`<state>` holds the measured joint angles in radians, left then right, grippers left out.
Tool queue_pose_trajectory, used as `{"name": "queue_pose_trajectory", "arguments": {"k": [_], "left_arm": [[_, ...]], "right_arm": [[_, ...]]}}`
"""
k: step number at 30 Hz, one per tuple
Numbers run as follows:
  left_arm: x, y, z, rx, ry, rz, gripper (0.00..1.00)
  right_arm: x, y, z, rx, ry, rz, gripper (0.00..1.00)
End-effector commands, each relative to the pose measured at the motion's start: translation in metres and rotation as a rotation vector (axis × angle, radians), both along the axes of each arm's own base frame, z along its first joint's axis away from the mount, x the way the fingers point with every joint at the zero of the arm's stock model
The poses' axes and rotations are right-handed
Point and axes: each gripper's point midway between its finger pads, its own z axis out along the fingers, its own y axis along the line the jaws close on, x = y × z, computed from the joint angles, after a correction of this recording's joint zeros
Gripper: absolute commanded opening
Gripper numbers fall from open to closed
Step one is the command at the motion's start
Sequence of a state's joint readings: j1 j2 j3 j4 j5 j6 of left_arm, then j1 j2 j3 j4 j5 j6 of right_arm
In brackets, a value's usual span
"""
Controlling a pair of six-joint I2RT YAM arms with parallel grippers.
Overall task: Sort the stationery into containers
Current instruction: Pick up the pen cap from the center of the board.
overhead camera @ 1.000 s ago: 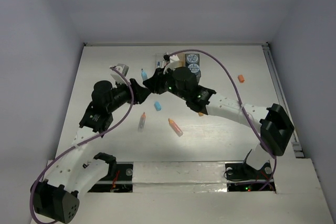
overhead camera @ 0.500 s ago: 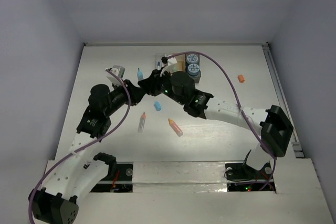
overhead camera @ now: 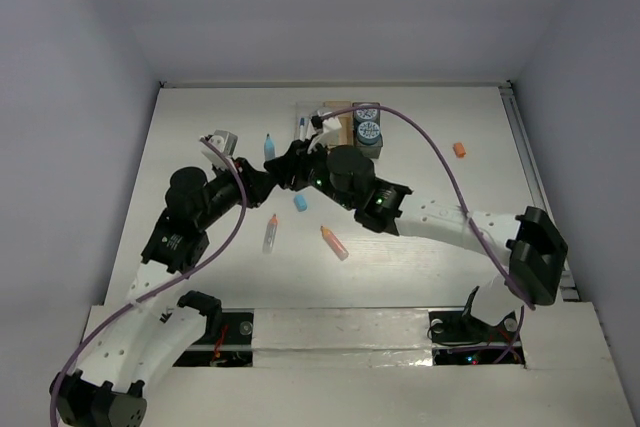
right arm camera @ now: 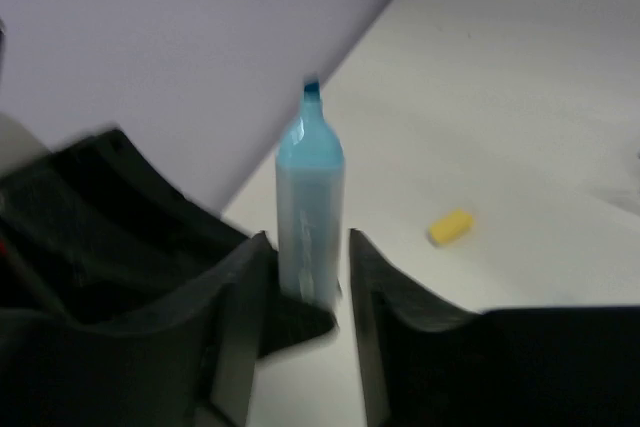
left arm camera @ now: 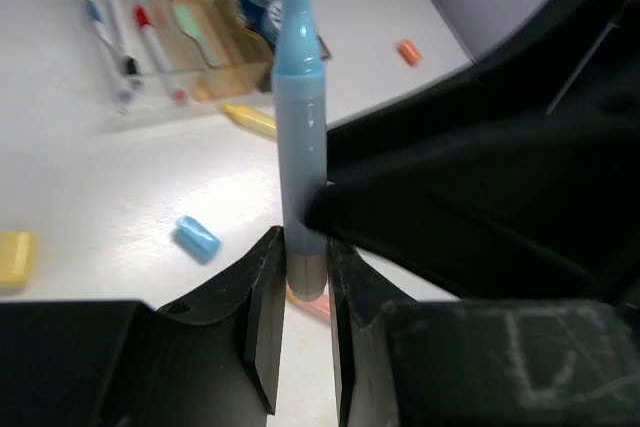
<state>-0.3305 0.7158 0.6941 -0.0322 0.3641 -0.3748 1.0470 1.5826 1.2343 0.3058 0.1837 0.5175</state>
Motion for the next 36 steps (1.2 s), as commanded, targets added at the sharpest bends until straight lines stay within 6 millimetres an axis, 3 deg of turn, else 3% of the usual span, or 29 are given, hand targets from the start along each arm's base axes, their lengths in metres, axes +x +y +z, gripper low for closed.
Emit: {"name": "queue_pose_trajectory", "arguments": {"k": [1, 2, 3, 4, 6, 9, 12, 13, 16, 17, 20, 21, 31, 36], "left_arm": [[0.019, 0.024, 0.024, 0.031, -0.127, 0.136, 0.00], [0.020, 0.024, 0.023, 0.040, -0.124, 0.135, 0.00], [0.019, 0.024, 0.022, 0.045, -0.123, 0.131, 0.00], [0.018, 0.021, 0.021, 0.050, -0.119, 0.115, 0.00], [0.017, 0.018, 0.019, 0.058, -0.116, 0.095, 0.00], [0.015, 0.015, 0.019, 0.068, -0.117, 0.076, 0.00], [0.012, 0.013, 0.024, 0.072, -0.137, 0.063, 0.00], [0.011, 0.013, 0.026, 0.070, -0.145, 0.060, 0.00], [0.008, 0.016, 0.037, 0.070, -0.188, 0.066, 0.00], [0.008, 0.017, 0.039, 0.071, -0.195, 0.076, 0.00], [0.007, 0.022, 0.044, 0.073, -0.213, 0.101, 0.00], [0.007, 0.023, 0.045, 0.072, -0.216, 0.105, 0.00], [0.007, 0.024, 0.043, 0.070, -0.208, 0.112, 0.00], [0.007, 0.023, 0.043, 0.068, -0.208, 0.109, 0.00]], "right_arm": [[-0.010, -0.029, 0.012, -0.073, 0.008, 0.029, 0.47], [-0.008, -0.039, 0.025, -0.056, -0.001, 0.042, 0.53], [-0.014, -0.042, 0.030, -0.048, 0.005, 0.103, 0.57], [-0.007, -0.054, 0.029, -0.054, 0.019, 0.106, 0.64], [-0.011, -0.071, 0.042, -0.048, -0.007, 0.133, 0.71], [-0.004, -0.093, 0.036, -0.097, -0.029, 0.095, 0.73], [-0.003, -0.101, 0.003, -0.208, 0.020, 0.097, 0.67], [0.001, -0.099, -0.021, -0.259, 0.066, 0.108, 0.67], [-0.009, -0.082, -0.054, -0.305, 0.121, 0.229, 0.78], [-0.007, -0.076, -0.076, -0.332, 0.160, 0.252, 0.79], [-0.006, -0.066, -0.101, -0.351, 0.206, 0.286, 0.80], [-0.005, -0.061, -0.119, -0.370, 0.242, 0.304, 0.81], [0.002, -0.023, -0.200, -0.424, 0.396, 0.341, 0.84], [0.007, -0.011, -0.224, -0.449, 0.430, 0.312, 0.85]]}}
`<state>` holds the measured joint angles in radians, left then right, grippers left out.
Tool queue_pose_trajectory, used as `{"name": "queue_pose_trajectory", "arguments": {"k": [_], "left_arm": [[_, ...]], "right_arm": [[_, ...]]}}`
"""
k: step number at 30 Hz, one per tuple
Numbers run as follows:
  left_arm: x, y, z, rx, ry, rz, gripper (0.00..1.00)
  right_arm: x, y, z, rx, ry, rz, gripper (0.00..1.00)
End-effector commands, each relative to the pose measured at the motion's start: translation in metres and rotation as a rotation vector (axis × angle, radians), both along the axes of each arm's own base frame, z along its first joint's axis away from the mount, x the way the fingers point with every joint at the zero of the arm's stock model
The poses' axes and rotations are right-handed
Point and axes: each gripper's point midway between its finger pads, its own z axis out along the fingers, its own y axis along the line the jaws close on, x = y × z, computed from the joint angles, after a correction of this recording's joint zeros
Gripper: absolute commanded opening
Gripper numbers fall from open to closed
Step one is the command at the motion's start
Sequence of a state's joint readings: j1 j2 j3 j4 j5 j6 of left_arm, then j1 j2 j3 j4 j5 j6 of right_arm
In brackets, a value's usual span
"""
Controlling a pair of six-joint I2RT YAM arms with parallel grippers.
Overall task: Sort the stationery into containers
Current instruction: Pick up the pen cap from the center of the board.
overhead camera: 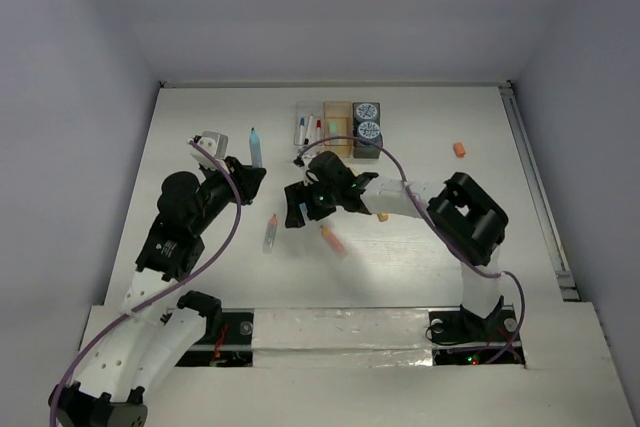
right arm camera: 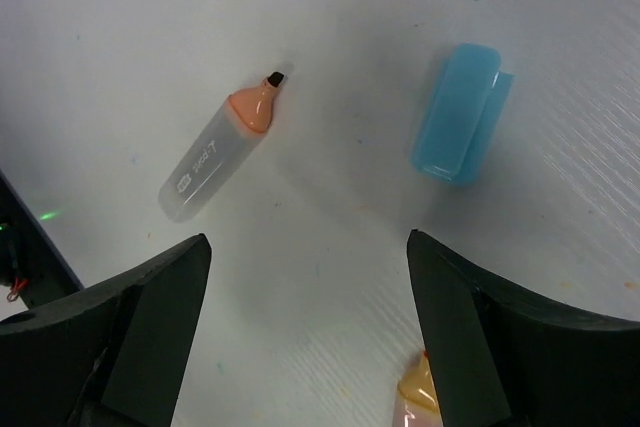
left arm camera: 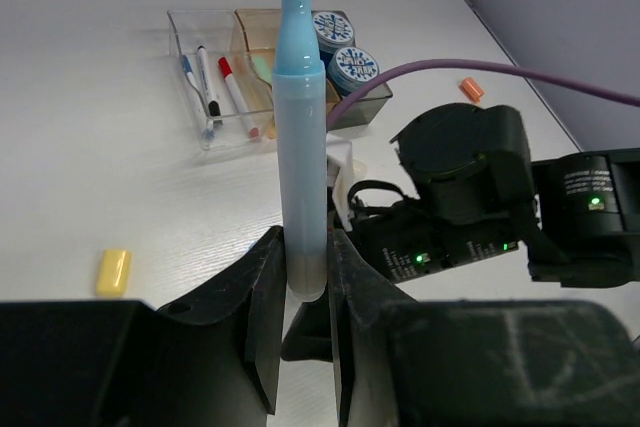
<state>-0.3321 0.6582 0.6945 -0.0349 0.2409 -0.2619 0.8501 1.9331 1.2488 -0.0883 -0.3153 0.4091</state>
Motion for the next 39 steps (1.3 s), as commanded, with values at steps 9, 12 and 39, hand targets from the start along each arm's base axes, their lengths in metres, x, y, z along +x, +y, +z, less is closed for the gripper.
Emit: {"name": "queue_pose_trajectory", "arguments": {"k": [9, 12, 39], "left_arm": [[0.000, 0.001, 0.031, -0.021, -0.087, 0.003, 0.00], [0.000, 0.001, 0.031, -0.019, -0.088, 0.005, 0.00], [0.001, 0.000, 0.028, -0.017, -0.081, 0.001, 0.00]], "right_arm": [[0.012, 0.047, 0.004, 0.076, -0.020, 0.004, 0.85], [0.016, 0.046, -0.002, 0.062, -0.025, -0.013, 0.85], [0.073, -0.015, -0.011, -0.166, -0.142, -0.210, 0.84]]}}
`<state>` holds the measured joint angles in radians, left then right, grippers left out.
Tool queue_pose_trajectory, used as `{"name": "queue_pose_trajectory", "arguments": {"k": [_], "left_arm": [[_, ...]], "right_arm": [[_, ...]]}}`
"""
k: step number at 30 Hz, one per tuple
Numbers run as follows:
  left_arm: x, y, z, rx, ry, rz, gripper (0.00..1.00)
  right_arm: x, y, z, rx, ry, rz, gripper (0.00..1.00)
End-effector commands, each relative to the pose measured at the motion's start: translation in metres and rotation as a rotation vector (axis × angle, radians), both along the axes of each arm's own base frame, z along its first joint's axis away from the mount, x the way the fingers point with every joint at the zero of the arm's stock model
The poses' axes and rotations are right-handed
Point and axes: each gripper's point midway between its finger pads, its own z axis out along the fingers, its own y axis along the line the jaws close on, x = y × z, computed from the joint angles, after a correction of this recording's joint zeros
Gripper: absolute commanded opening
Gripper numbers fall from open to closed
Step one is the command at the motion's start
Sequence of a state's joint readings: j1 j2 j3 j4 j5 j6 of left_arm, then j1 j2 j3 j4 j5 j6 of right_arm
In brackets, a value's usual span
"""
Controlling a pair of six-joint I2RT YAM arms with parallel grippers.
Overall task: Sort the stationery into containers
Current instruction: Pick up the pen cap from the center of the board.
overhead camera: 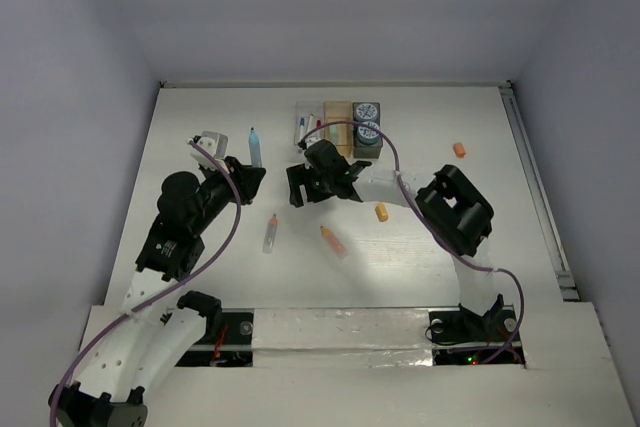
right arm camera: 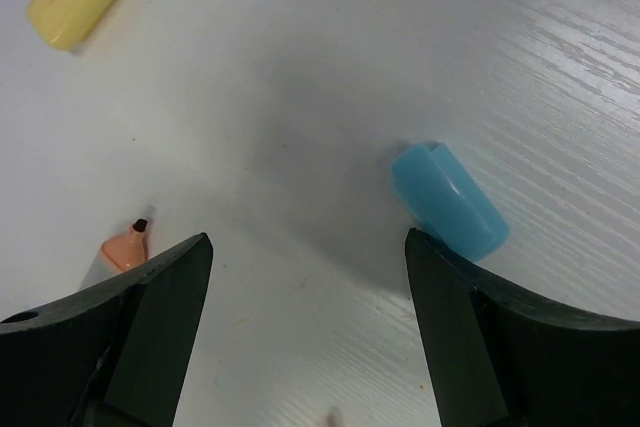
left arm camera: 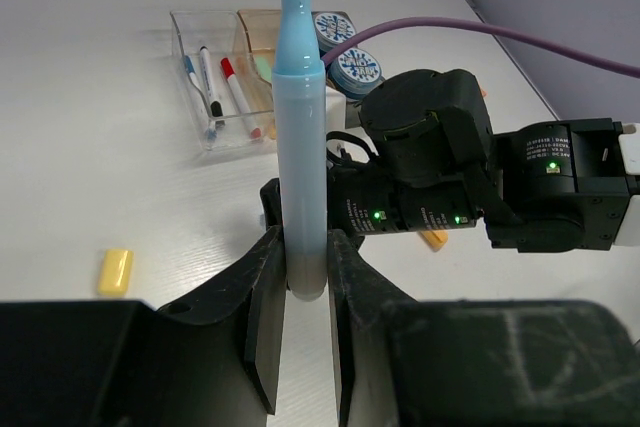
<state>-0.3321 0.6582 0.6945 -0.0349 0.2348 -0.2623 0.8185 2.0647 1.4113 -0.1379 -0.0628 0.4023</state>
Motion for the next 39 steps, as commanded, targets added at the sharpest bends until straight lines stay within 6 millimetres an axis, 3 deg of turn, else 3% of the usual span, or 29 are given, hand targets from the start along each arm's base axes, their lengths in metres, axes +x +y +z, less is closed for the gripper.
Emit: {"name": "queue_pose_trajectory", "arguments": {"k": [1, 6, 9, 13, 26, 39], "left_arm": [[0.000, -0.001, 0.029, -0.019, -0.082, -0.006, 0.00], [0.000, -0.001, 0.029, -0.020, -0.083, -0.008, 0.00], [0.000, -0.002, 0.029, -0.021, -0.081, -0.009, 0.00], [0.000, -0.001, 0.029, -0.019, -0.082, -0.006, 0.00], [0.002, -0.002, 0.028, -0.019, -0.076, -0.009, 0.00], [0.001, -0.002, 0.028, -0.020, -0.079, -0.010, 0.00]], "right_arm": [[-0.002, -0.009, 0.007, -0.037, -0.007, -0.003, 0.84], [-0.002, -0.015, 0.004, -0.058, -0.012, -0.022, 0.86], [0.009, -0.013, 0.001, -0.056, -0.018, -0.038, 0.86], [0.032, -0.026, -0.006, -0.117, -0.046, -0.101, 0.86], [0.053, -0.041, -0.004, -0.182, -0.086, -0.156, 0.90], [0.059, -0.001, 0.002, -0.060, -0.048, -0.085, 0.88]]}}
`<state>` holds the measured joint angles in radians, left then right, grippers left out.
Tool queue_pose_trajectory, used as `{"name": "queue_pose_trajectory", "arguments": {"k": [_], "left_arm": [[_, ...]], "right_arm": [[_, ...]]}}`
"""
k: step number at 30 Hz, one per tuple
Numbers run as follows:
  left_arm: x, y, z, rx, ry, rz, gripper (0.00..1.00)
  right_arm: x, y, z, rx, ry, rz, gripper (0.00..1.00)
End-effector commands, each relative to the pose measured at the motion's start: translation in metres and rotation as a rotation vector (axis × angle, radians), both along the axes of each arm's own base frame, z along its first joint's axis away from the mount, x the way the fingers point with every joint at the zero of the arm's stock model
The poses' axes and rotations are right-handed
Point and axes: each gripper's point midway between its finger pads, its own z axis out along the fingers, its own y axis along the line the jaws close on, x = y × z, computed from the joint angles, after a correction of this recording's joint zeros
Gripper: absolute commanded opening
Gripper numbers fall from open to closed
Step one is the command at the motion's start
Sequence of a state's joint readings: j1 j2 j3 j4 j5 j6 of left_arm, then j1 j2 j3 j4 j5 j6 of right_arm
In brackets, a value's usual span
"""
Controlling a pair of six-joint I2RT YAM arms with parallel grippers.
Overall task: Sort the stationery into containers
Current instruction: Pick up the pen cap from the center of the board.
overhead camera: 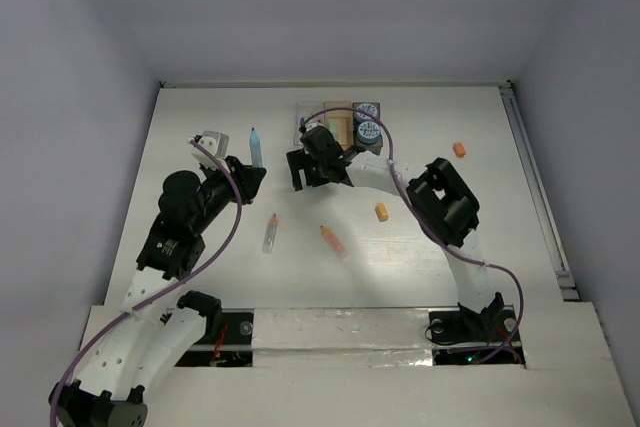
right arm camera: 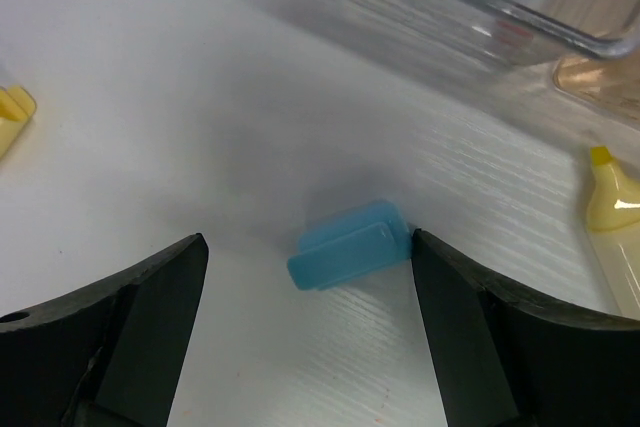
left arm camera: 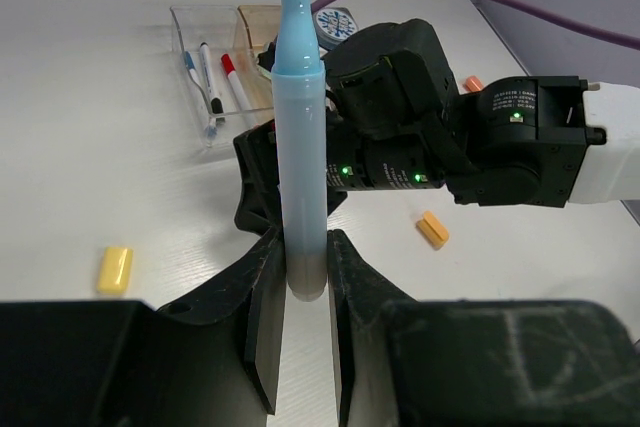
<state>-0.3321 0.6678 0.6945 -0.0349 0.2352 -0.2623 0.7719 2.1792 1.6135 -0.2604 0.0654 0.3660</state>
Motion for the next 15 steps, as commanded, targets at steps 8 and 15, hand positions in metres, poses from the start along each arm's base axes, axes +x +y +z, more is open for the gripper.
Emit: {"name": "queue_pose_trajectory", "arguments": {"k": [8, 15], "left_arm": [[0.000, -0.001, 0.031, -0.024, -0.090, -0.009, 0.00], [-0.001, -0.001, 0.032, -0.025, -0.090, -0.005, 0.00]], "right_arm": [[0.010, 0.028, 0.012, 0.079, -0.007, 0.079, 0.88], [0.024, 0.021, 0.030, 0.039, -0.087, 0.059, 0.93]]}}
